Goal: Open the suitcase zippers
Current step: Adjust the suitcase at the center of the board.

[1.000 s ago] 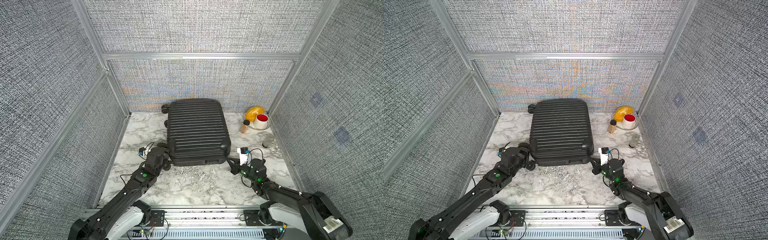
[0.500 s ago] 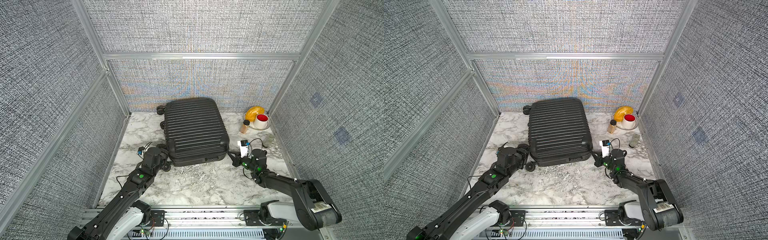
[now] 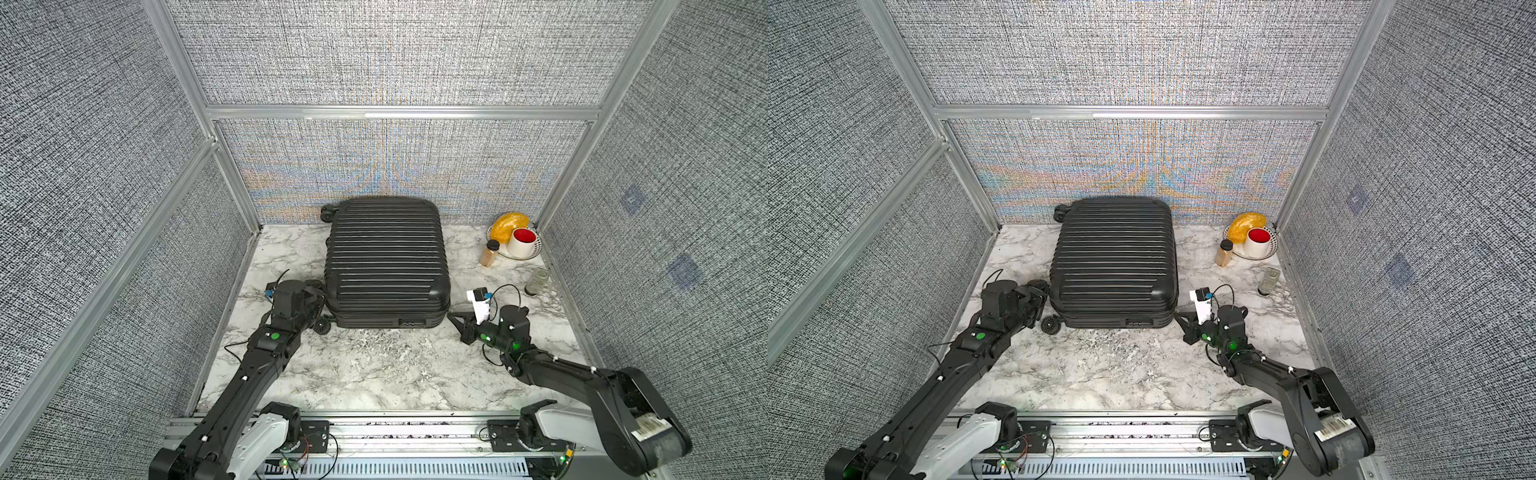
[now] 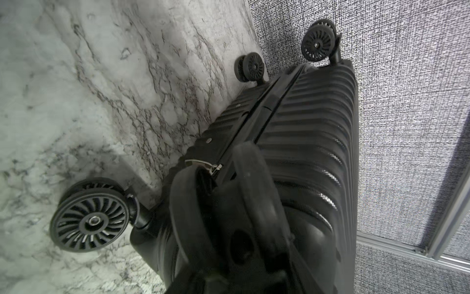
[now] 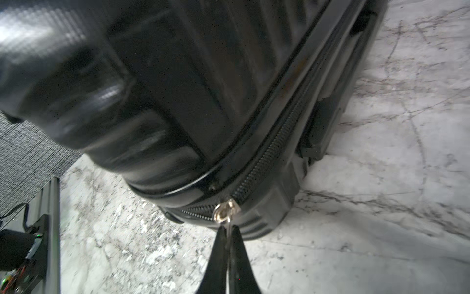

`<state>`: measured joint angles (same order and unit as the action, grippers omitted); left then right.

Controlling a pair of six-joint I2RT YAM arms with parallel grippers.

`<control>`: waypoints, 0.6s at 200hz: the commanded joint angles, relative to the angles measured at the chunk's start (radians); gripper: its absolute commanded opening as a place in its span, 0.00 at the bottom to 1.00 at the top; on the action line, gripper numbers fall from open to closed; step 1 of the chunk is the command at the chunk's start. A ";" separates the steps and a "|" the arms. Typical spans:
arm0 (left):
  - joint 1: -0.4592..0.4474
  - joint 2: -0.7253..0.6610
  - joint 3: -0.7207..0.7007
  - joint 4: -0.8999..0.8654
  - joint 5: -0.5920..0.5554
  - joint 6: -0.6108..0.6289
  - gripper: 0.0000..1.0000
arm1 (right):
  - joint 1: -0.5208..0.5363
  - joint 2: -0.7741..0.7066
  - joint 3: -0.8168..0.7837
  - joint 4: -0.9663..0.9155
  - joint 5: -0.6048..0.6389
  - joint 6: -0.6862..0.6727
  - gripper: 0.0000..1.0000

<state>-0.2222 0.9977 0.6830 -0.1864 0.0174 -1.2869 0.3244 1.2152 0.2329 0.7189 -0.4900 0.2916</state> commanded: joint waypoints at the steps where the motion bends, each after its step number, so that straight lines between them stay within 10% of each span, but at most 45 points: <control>1: 0.061 0.089 0.066 -0.073 -0.048 0.187 0.38 | 0.062 -0.048 -0.038 0.074 0.094 0.047 0.00; 66: 0.124 0.266 0.317 -0.233 -0.042 0.400 0.99 | 0.185 -0.073 -0.062 0.079 0.130 0.057 0.00; 120: 0.008 0.058 0.375 -0.346 -0.042 0.731 0.99 | 0.184 -0.063 -0.063 0.077 0.143 0.052 0.00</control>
<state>-0.1314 1.1252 1.0435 -0.4789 -0.0193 -0.7666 0.5095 1.1439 0.1669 0.7513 -0.3702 0.3450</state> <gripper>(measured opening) 0.994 0.059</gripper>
